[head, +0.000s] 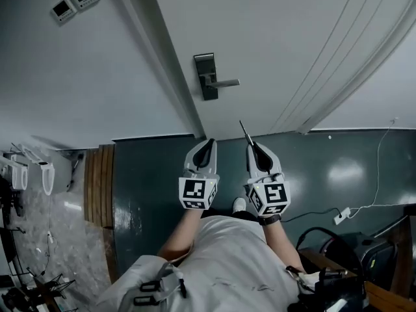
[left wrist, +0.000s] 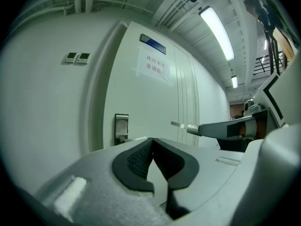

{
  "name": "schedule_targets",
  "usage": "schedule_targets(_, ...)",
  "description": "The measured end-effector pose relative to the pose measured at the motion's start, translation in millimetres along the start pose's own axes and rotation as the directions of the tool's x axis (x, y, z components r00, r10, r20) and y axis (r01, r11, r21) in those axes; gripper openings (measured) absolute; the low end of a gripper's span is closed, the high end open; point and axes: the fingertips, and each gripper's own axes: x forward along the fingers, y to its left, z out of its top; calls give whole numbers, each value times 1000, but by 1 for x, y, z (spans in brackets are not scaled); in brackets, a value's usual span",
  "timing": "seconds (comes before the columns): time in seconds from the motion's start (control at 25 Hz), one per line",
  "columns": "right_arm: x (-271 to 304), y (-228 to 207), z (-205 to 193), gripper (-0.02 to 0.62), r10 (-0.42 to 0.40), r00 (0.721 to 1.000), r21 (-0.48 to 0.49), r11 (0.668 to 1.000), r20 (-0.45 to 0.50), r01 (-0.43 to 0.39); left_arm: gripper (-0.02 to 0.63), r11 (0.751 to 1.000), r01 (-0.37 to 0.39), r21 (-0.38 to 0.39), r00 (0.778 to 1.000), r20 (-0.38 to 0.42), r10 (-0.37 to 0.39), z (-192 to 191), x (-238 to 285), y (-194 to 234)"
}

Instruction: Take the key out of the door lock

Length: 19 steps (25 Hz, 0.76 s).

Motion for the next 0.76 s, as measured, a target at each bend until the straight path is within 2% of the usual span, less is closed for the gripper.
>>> schedule_targets(0.16, 6, -11, 17, 28, -35, 999, 1, 999, 34, 35, 0, 999, 16, 38, 1000, 26, -17, 17, 10, 5)
schedule_targets(0.32, 18, 1, 29, 28, -36, 997, -11, 999, 66, 37, 0, 998, 31, 46, 998, 55, -33, 32, 4, 17)
schedule_targets(0.76, 63, 69, 8, 28, 56, 998, -20, 998, 2, -56, 0, 1000, 0, -6, 999, 40, 0, 23, -5, 78)
